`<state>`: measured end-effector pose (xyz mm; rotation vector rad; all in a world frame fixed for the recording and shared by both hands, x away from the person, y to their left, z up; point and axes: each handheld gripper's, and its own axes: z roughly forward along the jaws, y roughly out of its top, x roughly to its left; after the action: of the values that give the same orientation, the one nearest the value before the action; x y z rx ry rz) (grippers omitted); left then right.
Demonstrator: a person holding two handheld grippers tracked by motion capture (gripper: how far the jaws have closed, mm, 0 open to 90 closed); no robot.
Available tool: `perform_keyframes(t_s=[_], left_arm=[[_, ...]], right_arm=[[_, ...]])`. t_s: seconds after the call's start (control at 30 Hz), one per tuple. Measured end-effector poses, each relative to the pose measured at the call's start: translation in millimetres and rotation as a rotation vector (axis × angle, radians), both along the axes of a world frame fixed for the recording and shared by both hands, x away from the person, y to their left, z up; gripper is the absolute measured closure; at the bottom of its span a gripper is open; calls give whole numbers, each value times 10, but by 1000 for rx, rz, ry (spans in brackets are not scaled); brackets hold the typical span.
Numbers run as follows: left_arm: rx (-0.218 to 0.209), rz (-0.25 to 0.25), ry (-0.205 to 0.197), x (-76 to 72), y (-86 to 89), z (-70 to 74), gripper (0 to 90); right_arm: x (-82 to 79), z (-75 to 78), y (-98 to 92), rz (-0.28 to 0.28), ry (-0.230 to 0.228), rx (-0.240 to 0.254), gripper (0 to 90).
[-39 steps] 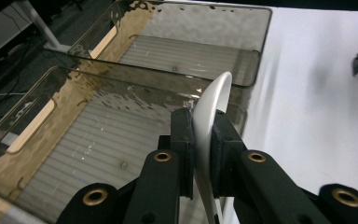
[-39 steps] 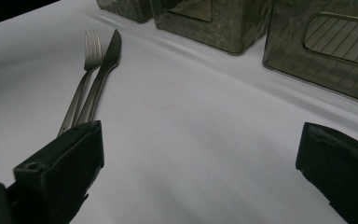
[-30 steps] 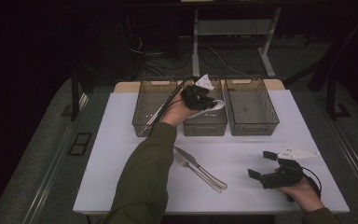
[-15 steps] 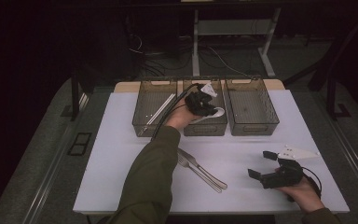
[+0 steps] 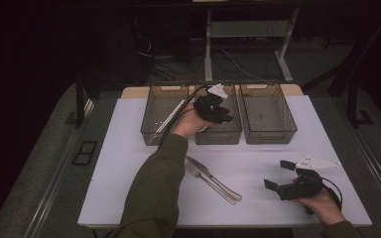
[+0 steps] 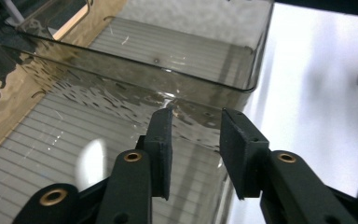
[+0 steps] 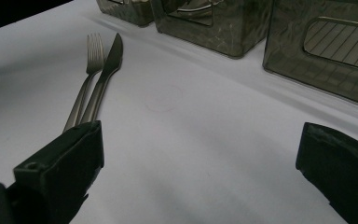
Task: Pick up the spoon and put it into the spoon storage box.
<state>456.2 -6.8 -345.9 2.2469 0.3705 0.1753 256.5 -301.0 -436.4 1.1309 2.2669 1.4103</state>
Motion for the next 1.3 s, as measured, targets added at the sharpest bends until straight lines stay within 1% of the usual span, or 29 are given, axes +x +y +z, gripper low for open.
perform_keyframes(t_s=[0.13, 0.2, 0.3, 0.37, 0.4, 0.47, 0.67, 0.7, 0.77, 0.83, 0.9, 1.0, 1.07, 1.1, 1.13, 1.23, 1.3], left_arm=[[-51, 10, 15, -92, 73, 80, 554], [-69, 14, 20, -145, 112, 104, 513], [-85, 24, 18, -236, 181, 129, 466], [-100, 43, 14, -304, 227, 127, 435], [-96, 50, 8, -337, 252, 124, 420], [-95, 56, 8, -405, 297, 104, 394], [-85, 65, -14, -632, 401, 28, 358], [-73, 55, -20, -662, 425, 17, 351], [-72, 57, -25, -729, 466, -11, 339], [-84, 68, -25, -783, 512, -47, 316], [-80, 81, -26, -830, 561, -75, 297], [-90, 99, -22, -909, 631, -114, 263], [-100, 107, -18, -971, 674, -134, 242], [-105, 109, -18, -1002, 693, -147, 233], [-111, 116, -13, -1038, 712, -159, 223], [-126, 129, -12, -1124, 778, -206, 203], [-128, 135, -14, -1173, 820, -239, 194]], right_arm=[[-2, 2, 1, -3, 2, 0, 8], [-3, 1, -1, -4, 1, -1, 8], [-2, 1, -3, -5, 4, 0, 8], [0, -1, -4, -5, 3, 0, 8], [1, -1, -4, -4, 3, -2, 8], [2, -1, 0, -3, 1, -1, 8], [4, -4, -2, -2, 0, -4, 8], [4, -4, -2, -3, 0, -4, 8], [4, -4, -1, -3, 1, -4, 8], [5, -6, 0, -3, 2, -5, 8], [6, -5, 0, -4, 3, -4, 8], [3, -5, -2, -4, 2, -5, 8], [4, -4, -4, -4, 2, -4, 8], [-2, -2, -3, -5, 11, -1, 8], [4, -5, -3, -3, 4, -3, 8], [3, -4, 0, -3, 7, -4, 8], [5, -4, 1, -4, 4, -3, 8]])
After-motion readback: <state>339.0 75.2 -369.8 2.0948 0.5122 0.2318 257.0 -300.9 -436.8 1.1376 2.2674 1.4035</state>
